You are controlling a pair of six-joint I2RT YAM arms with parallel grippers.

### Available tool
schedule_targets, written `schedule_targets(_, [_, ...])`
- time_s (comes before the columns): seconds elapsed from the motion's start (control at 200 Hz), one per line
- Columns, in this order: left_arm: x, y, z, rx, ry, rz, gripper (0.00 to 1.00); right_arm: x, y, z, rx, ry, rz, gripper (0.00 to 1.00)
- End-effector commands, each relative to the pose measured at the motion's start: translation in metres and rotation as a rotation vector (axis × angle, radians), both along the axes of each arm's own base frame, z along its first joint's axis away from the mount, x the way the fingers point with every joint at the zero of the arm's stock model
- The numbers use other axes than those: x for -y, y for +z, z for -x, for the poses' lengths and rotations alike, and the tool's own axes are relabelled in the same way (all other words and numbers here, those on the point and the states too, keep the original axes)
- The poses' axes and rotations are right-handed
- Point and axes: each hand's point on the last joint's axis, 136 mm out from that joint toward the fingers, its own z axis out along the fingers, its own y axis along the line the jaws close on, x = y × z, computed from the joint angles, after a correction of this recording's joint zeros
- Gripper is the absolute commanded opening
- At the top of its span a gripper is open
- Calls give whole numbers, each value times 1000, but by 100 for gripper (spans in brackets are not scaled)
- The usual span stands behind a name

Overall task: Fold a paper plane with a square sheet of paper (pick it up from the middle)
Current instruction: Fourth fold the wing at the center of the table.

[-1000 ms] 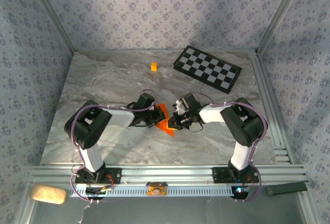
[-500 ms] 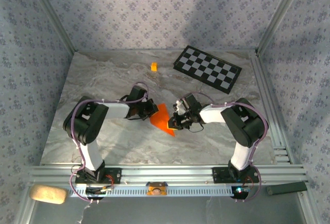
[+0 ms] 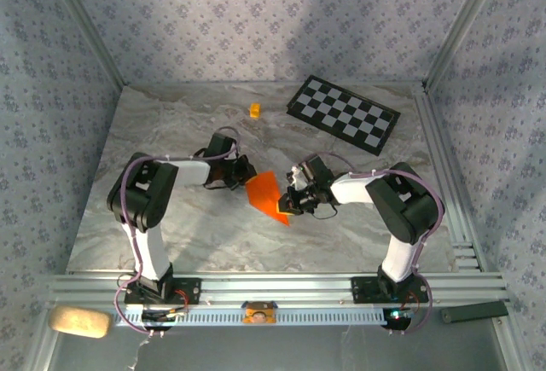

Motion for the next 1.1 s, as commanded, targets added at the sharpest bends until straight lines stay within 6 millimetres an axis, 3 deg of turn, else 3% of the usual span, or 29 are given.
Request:
schedule_targets(0.0, [-33,-19,-19,13,74,-128,5,41,-44,40,-169,-13,201,0])
schedule_targets(0.14, [-31,-16,-22,18,46,-128,4,41,-44,39,-169,-14,200,0])
schedule_targets(0.455, [-30,31,-36,116,25,-134,5,39,-42,35,-165,-17,198,0])
schedule_targets(0.615, [-29,52,-29,153,36,-108,7,38,-41,33,-163,-16,198,0])
schedule_targets(0.72, [-14,60,-16,171,3,-67,7,38,-40,32,-157,-19,199,0])
schedule_targets(0.93, [35,46,24,143,-135,-46,6,38,-40,31,-152,-22,198,0])
schedule_targets(1.094, [40,17,37,89,-151,-58,6,38,-38,30,-147,-22,195,0])
